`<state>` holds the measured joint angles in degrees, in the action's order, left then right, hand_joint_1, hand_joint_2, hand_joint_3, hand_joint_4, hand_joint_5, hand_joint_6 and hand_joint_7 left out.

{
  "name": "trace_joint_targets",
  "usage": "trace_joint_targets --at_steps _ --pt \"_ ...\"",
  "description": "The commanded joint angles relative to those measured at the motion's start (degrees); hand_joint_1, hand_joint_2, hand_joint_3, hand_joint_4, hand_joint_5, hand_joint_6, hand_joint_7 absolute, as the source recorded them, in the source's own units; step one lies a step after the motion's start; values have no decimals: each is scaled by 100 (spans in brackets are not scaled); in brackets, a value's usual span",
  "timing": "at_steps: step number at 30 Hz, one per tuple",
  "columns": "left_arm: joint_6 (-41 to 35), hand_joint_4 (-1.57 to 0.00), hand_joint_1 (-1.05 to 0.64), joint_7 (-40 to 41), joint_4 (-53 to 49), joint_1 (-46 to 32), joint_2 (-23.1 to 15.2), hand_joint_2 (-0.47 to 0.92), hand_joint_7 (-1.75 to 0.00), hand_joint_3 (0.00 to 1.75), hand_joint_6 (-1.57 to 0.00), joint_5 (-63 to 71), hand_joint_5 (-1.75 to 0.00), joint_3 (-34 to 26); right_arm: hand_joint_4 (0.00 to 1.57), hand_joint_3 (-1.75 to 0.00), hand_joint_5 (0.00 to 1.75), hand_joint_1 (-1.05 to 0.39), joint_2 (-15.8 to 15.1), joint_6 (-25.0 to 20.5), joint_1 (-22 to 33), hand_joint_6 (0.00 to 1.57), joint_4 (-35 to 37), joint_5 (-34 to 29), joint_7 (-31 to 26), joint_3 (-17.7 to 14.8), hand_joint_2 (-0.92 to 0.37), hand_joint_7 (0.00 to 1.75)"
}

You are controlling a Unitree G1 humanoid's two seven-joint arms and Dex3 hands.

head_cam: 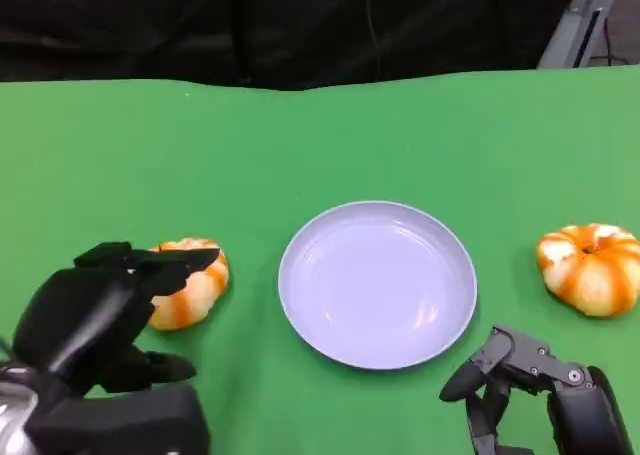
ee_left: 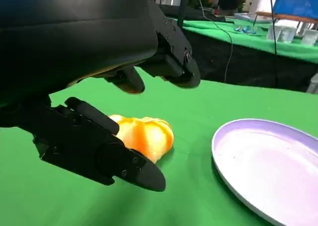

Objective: Grasp the bread from the table and place it into the plate.

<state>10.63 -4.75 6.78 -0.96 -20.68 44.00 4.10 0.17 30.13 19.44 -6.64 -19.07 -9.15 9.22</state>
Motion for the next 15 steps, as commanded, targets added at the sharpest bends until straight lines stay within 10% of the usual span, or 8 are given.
trace_joint_targets --at_steps 1,15 --pt "-370 -13 -59 78 -218 502 -215 87 0 0 -33 609 -44 312 89 -140 171 8 -64 16 -17 83 35 37 -19 -48 -29 133" --pt "-1496 -15 -63 114 -1519 1642 -69 92 0 1 -29 1344 -48 1231 90 -139 172 7 -46 25 18 83 6 61 -25 -20 -30 132"
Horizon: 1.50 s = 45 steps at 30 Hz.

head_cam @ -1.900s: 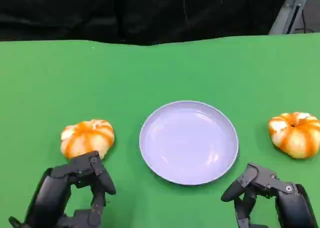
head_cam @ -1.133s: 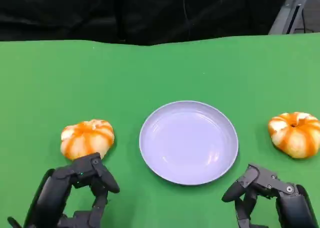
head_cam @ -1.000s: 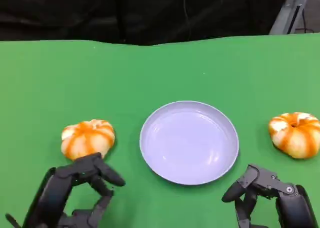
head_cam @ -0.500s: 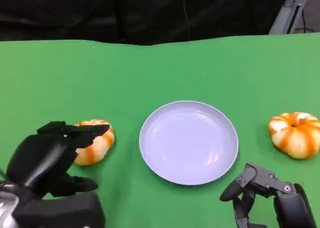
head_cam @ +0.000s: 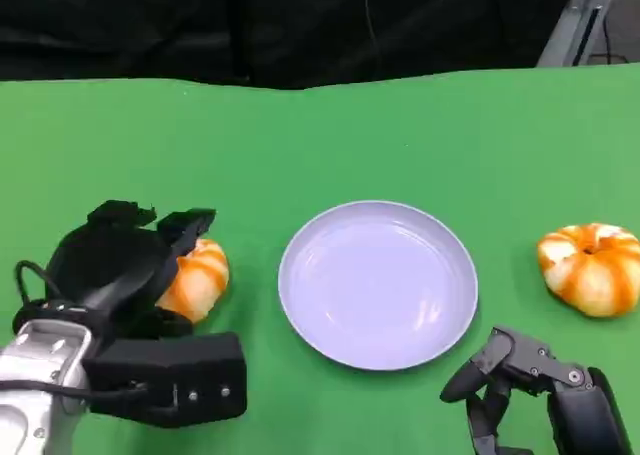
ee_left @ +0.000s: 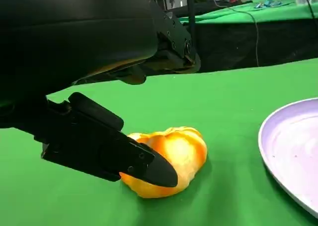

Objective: Grasp the bread from the table and place it into the plate.

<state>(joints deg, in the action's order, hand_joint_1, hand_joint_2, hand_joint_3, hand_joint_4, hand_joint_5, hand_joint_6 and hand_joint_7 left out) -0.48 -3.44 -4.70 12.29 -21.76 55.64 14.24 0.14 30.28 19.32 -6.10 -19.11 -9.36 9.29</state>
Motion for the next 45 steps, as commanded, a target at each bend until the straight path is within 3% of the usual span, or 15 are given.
trace_joint_targets --at_steps 1,9,13,19,25,26,27,28,29,30,32,33,36,39,45 --pt "-495 -15 -63 13 -552 422 89 92 0 1 -29 241 -48 322 90 -139 172 7 -35 -1 40 83 -65 28 -19 -18 -30 132" --pt "-799 -14 -64 140 -887 651 105 92 0 2 -29 230 -47 638 90 -143 172 7 -17 -21 60 83 -94 -39 -44 -7 -27 132" --pt "-1013 -18 -65 164 -2230 1303 444 91 -1 1 -31 212 -46 961 90 -143 173 6 8 -36 83 83 -136 40 -10 18 -28 132" --pt "-1027 -20 -65 343 -3373 1846 665 91 0 0 -32 -3 -43 1197 90 -142 174 6 11 -90 95 82 -199 13 -2 20 -28 132" --pt "-850 -40 -55 699 -4551 2308 888 90 -2 0 -42 -395 -31 1286 92 -144 175 9 32 -130 116 83 -248 44 21 41 -27 132" --pt "-754 -48 -50 812 -4798 2392 928 90 -4 0 -48 -477 -34 1292 92 -145 175 10 34 -138 119 83 -261 41 23 46 -27 133" --pt "-675 -56 -44 907 -4982 2458 952 90 -3 0 -60 -545 -62 1309 92 -145 175 10 34 -145 121 83 -269 38 22 50 -27 133" --pt "-326 -56 -42 1312 -5065 2430 899 90 -2 0 -63 -598 -73 1324 92 -145 175 10 33 -152 132 83 -286 5 7 49 -27 133" --pt "-11 -70 -34 1692 -5123 2398 847 91 -34 2 -86 -633 -131 1344 91 -145 174 11 30 -152 142 83 -297 -18 -5 49 -27 133" --pt "218 -78 -29 1972 -5188 2386 812 92 -92 5 -79 -666 -157 1367 91 -145 174 11 29 -152 150 83 -305 -33 -13 48 -27 133" --pt "587 -82 -24 2496 -5111 2324 734 92 -147 13 -66 -736 -170 1368 91 -145 174 10 24 -150 143 83 -298 2 5 47 -27 133" --pt "687 -83 -23 2640 -5084 2312 711 92 -163 17 -61 -763 -173 1370 91 -145 174 9 21 -147 137 83 -292 20 15 47 -27 133" --pt "912 -83 -22 2869 -4919 2284 643 91 -173 19 -56 -849 -174 1327 90 -144 174 9 22 -131 113 83 -253 6 -6 39 -27 133" --pt "985 -82 -20 2929 -4875 2280 618 90 -174 19 -55 -913 -175 1325 91 -144 173 8 28 -126 107 84 -240 -8 -24 35 -27 133" --pt "844 -86 -19 2821 -3860 2085 377 88 -175 19 -57 -939 -175 1220 91 -144 173 9 14 -130 72 84 -232 -26 -12 42 -27 133"
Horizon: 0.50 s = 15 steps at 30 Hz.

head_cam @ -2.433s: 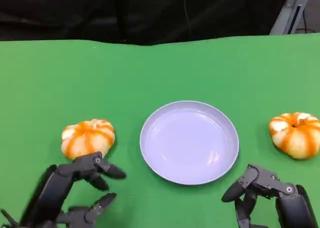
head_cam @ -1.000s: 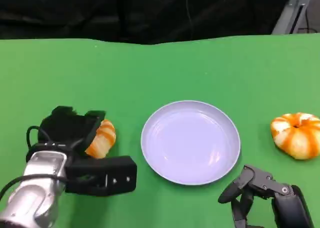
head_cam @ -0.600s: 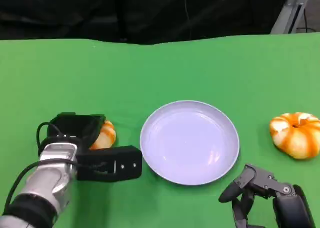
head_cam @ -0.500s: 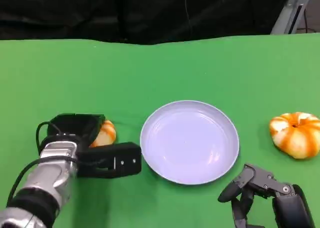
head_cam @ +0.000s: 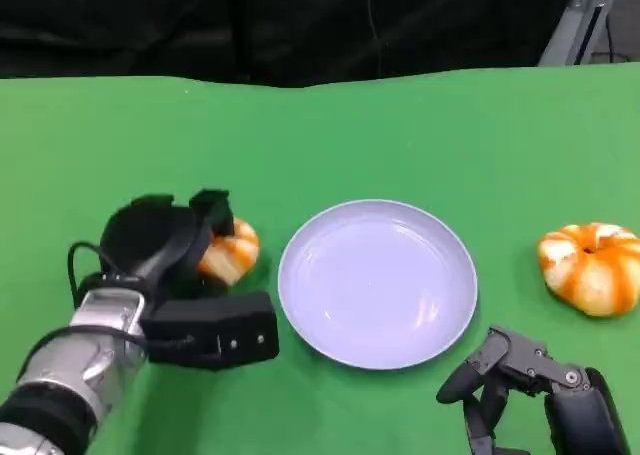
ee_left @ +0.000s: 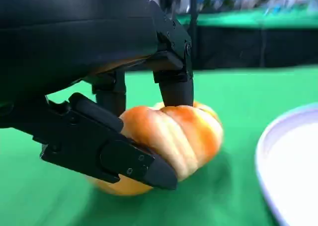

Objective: Grasp the bread from the table and place it into the plate.

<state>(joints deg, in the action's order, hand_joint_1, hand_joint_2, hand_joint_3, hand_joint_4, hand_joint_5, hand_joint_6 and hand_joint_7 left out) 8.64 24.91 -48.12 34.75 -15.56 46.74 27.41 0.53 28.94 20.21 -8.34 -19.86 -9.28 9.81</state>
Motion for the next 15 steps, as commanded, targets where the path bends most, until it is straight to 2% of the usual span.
trace_joint_targets --at_steps 1,2,3,4,6,8,15 --pt "-82 -87 -18 -24 617 -199 -260 87 -175 22 -59 -53 -175 -112 91 -144 173 9 -27 3 -21 84 -6 48 -20 -10 -27 133" --pt "-91 -87 -18 -28 746 -234 -270 86 -175 27 -60 -54 -175 -125 91 -144 173 9 -32 9 -23 84 0 51 -20 -14 -27 133" --pt "-90 -88 -18 -28 858 -262 -281 78 -175 43 -61 -52 -175 -135 91 -143 173 8 -35 12 -24 84 2 55 -18 -16 -27 133" --pt "-94 -88 -18 -36 933 -284 -289 66 -175 68 -62 -50 -175 -140 91 -143 173 8 -36 13 -25 84 3 60 -16 -17 -27 134" --pt "-3 -88 -18 58 1141 -328 -303 57 -175 86 -63 -43 -175 -159 91 -143 173 8 -34 14 -35 84 17 81 -10 -18 -27 134" --pt "1 -88 -18 25 1428 -382 -292 52 -175 99 -64 -40 -175 -182 91 -144 173 9 -31 20 -41 83 33 107 -3 -18 -27 134" --pt "245 -89 -18 -42 1902 -371 -80 45 -170 119 -69 -68 -175 -115 90 -143 173 8 -45 59 -54 83 74 90 -17 -21 -28 133"
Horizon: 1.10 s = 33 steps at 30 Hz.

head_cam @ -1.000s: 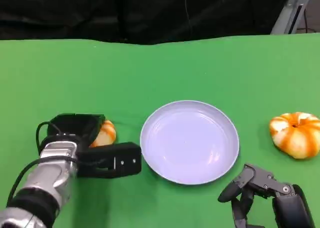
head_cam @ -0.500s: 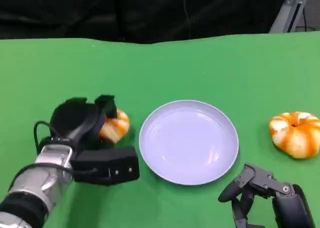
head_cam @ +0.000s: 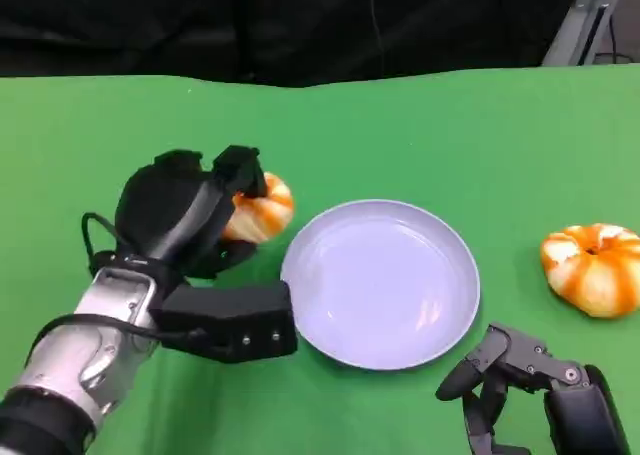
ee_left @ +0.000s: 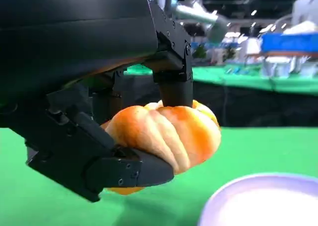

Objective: Grasp the bread from the table and place it into the plate.

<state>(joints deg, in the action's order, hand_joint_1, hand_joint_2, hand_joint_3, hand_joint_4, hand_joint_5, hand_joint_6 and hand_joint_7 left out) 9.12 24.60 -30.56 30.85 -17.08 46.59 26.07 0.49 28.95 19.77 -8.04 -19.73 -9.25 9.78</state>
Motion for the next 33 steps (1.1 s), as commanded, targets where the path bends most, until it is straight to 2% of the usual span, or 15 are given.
trace_joint_targets --at_steps 1,7,14,17,19,21,23,28,29,30,31,32,33 --pt "225 -89 -18 -8 146 27 97 44 -170 120 -70 -47 -175 18 90 -143 173 8 -41 56 -10 83 44 73 -20 -16 -28 133" --pt "223 -90 -22 -190 -7 290 546 40 -163 119 -74 -23 -175 185 91 -143 174 7 -8 4 -21 83 38 35 -37 6 -28 133" --pt "262 -89 -22 -290 -357 521 964 38 -165 120 -73 42 -175 451 91 -143 175 7 -50 37 -27 83 60 0 -46 -11 -28 133" --pt "194 -87 -21 -414 -445 556 1104 36 -164 113 -72 50 -175 548 91 -143 175 7 -57 27 -17 83 52 8 -35 -15 -27 132" --pt "53 -84 -20 -571 -485 574 1180 41 -172 100 -66 80 -175 626 91 -143 175 7 -60 18 -6 83 38 24 -21 -14 -27 132" --pt "24 -82 -20 -616 -573 600 1222 44 -174 94 -64 87 -175 674 91 -143 175 7 -57 29 -7 83 42 36 -22 -15 -27 132" --pt "64 -81 -17 -585 -689 630 1251 46 -165 85 -67 82 -175 703 91 -143 175 7 -53 44 -12 84 49 44 -29 -18 -27 132" --pt "85 -81 -17 -553 -758 659 1259 48 -162 81 -68 68 -175 723 92 -144 175 7 -53 47 -13 84 51 47 -30 -18 -27 131" --pt "57 -81 -17 -810 -800 666 1276 48 -162 81 -68 10 -175 754 92 -144 175 7 -46 52 -15 84 63 34 -42 -13 -27 131" --pt "35 -64 -25 -1007 -829 672 1287 65 -95 54 -53 -35 -156 778 92 -144 174 7 -41 56 -17 84 72 24 -51 -10 -27 131" --pt "-18 -58 -28 -1203 -873 688 1302 76 -57 34 -56 -53 -149 817 92 -144 174 7 -40 48 -12 84 69 18 -51 -6 -27 131" --pt "-55 -50 -35 -1329 -899 700 1312 86 -25 20 -51 -57 -112 838 91 -144 174 7 -40 42 -9 84 65 16 -50 -4 -27 131" --pt "-78 -49 -38 -1381 -905 706 1317 89 -14 15 -50 -50 -96 845 91 -144 174 7 -41 37 -6 84 61 17 -47 -4 -27 131"
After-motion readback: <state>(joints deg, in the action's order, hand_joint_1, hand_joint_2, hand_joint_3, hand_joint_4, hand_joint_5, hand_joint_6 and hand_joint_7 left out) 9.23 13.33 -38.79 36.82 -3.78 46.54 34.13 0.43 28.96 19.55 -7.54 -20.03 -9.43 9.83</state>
